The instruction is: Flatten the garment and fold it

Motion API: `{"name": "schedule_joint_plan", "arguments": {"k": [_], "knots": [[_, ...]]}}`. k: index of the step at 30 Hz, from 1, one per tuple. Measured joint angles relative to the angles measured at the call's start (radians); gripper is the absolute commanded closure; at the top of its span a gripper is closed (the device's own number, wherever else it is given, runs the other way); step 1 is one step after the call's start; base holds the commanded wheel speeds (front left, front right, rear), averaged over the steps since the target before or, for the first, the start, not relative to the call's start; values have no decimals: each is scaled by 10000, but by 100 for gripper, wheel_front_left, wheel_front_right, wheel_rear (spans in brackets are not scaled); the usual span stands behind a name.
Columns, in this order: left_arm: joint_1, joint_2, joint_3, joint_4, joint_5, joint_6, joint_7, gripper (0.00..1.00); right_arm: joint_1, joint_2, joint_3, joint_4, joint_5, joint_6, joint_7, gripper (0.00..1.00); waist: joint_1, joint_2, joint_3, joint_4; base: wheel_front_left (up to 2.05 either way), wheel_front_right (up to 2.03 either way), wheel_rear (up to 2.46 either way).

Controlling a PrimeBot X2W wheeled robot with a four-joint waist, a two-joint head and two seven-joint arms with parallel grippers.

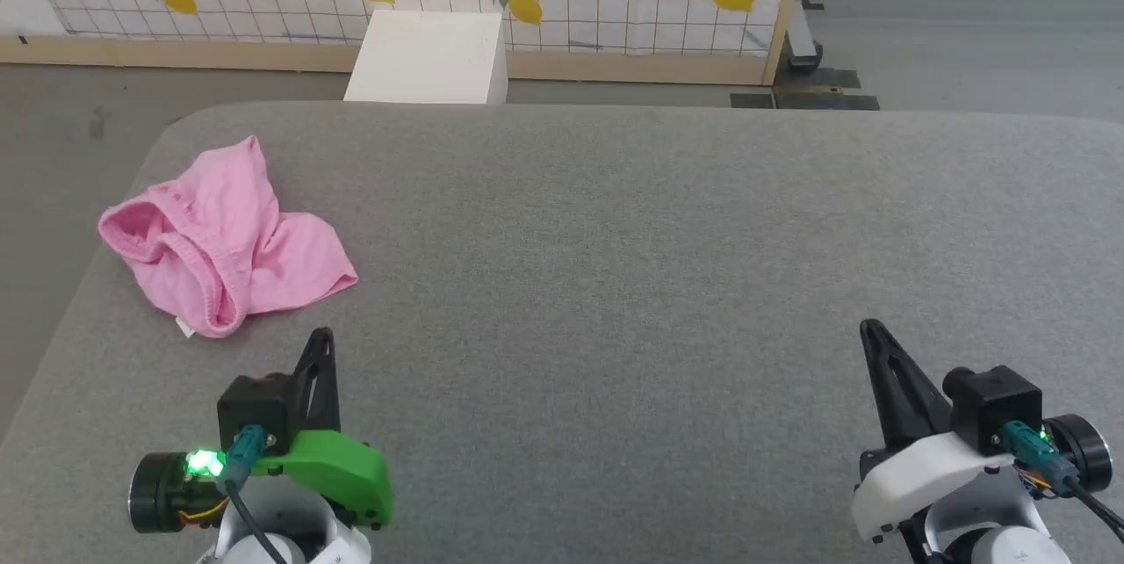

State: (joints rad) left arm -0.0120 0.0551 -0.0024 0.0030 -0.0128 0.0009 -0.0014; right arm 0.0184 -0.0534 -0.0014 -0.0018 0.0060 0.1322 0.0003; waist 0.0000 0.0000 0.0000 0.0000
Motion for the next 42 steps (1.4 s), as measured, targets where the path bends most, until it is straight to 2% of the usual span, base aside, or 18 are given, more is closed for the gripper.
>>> {"name": "schedule_joint_plan", "arguments": {"k": [35, 36, 42], "knots": [[1, 0, 2, 0, 0, 0, 0, 100, 0, 0, 0, 0, 0, 0, 0, 100, 0, 0, 0, 0, 0, 0, 0], [-1, 2, -2, 2, -6, 2, 0, 0, 3, -2, 0, 0, 4, 0, 0, 0, 0, 0, 0, 0, 0, 0, 0], [-1, 2, -29, 2, -59, 2, 0, 0, 7, -8, -2, 0, 4, 2, 0, 0, 1, 0, 0, 0, 0, 0, 0]]}}
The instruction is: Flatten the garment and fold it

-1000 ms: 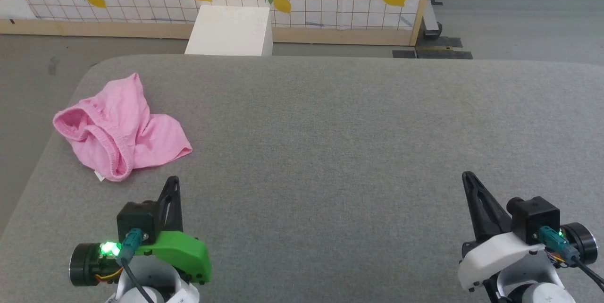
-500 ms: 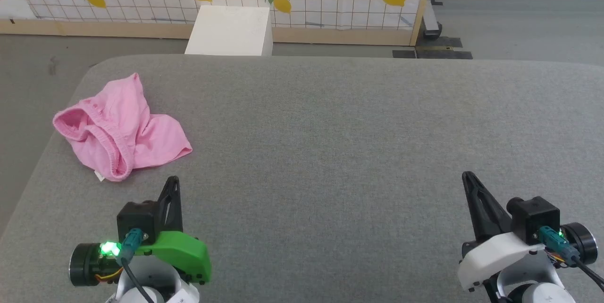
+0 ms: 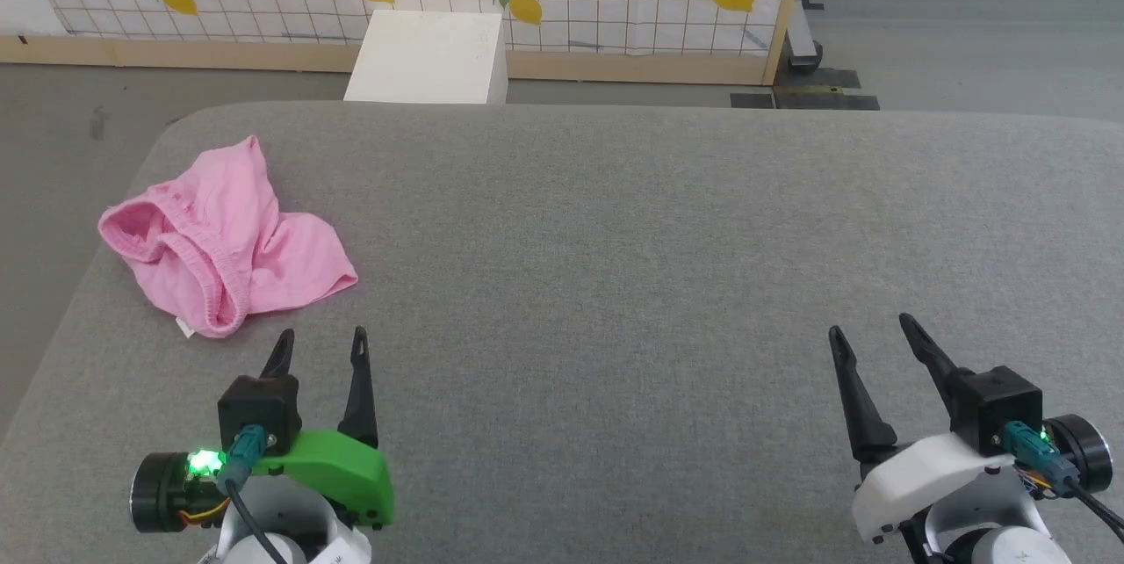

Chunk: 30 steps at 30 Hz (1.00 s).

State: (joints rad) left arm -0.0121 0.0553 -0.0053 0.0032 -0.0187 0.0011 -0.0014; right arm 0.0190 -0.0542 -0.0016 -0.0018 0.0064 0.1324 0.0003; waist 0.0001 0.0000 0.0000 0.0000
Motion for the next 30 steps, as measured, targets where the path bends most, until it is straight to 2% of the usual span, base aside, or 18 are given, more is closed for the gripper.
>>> {"name": "schedule_joint_plan", "arguments": {"k": [30], "knots": [[0, 21, -71, 0, -15, 0, 0, 0, 0, -4, -17, 0, 217, -2, -6, 0, 0, 0, 3, -12, 0, 0, 0]]}}
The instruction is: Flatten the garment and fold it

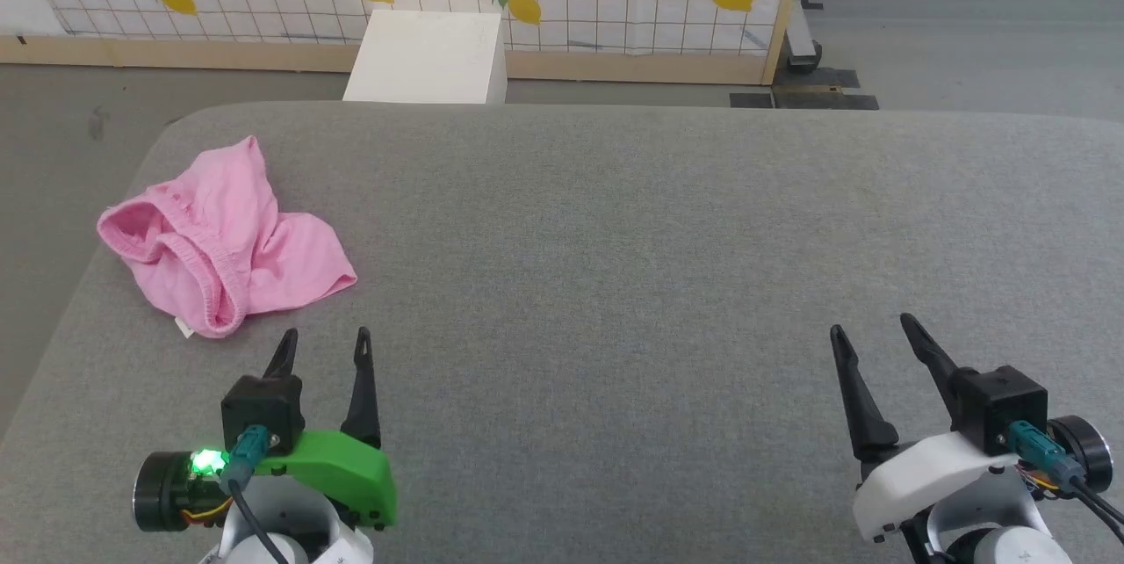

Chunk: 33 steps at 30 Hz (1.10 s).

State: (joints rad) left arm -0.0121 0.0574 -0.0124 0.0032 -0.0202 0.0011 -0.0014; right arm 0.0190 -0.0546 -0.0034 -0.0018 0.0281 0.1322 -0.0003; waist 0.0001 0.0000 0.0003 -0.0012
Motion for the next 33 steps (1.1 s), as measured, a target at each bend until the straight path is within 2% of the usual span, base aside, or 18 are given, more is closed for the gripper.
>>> {"name": "schedule_joint_plan", "arguments": {"k": [20, 33], "knots": [[0, 79, -109, -2, -61, 2, -4, 0, -1, 2, 4, 0, 259, 2, 6, 0, 0, 0, 30, 127, 0, 0, 0], [0, 228, -211, 0, -63, 69, -15, 0, 11, -4, 288, -35, 454, 0, 46, 0, 0, 0, -30, 707, 0, 0, 0]]}}
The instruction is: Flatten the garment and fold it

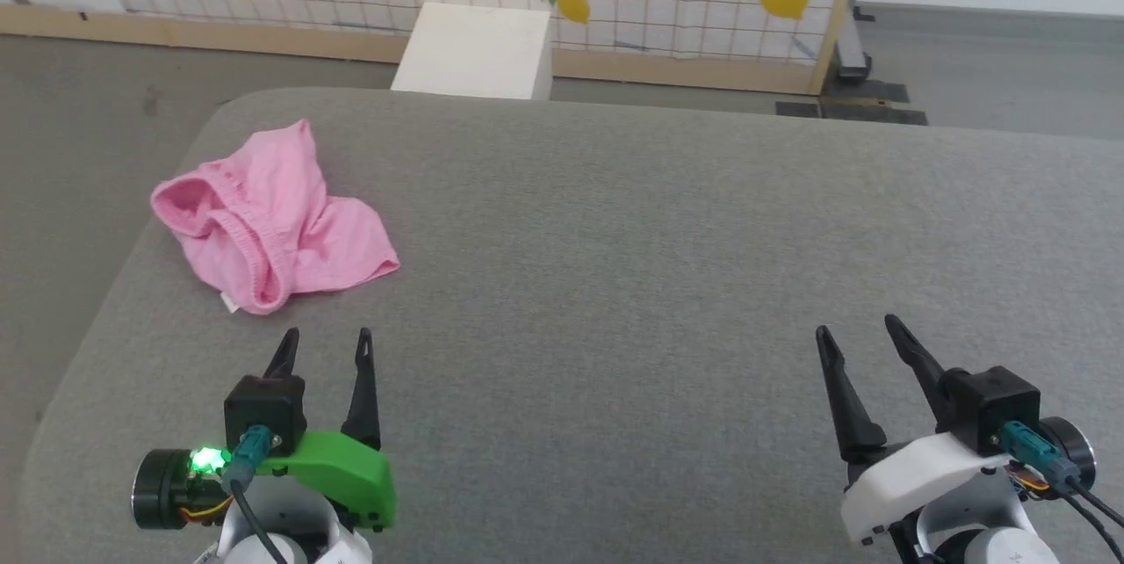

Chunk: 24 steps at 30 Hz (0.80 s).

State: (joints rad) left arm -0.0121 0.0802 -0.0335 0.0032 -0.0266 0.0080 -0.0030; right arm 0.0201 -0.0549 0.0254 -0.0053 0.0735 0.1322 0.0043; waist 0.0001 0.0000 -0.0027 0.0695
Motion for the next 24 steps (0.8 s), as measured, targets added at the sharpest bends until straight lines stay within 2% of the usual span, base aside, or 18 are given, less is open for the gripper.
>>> {"name": "schedule_joint_plan", "arguments": {"k": [24], "knots": [[2, 341, -288, -31, 8, 169, -33, 0, 357, -21, 374, -86, 594, 0, 132, 0, 0, 0, -285, 1907, 0, 0, 0]]}}
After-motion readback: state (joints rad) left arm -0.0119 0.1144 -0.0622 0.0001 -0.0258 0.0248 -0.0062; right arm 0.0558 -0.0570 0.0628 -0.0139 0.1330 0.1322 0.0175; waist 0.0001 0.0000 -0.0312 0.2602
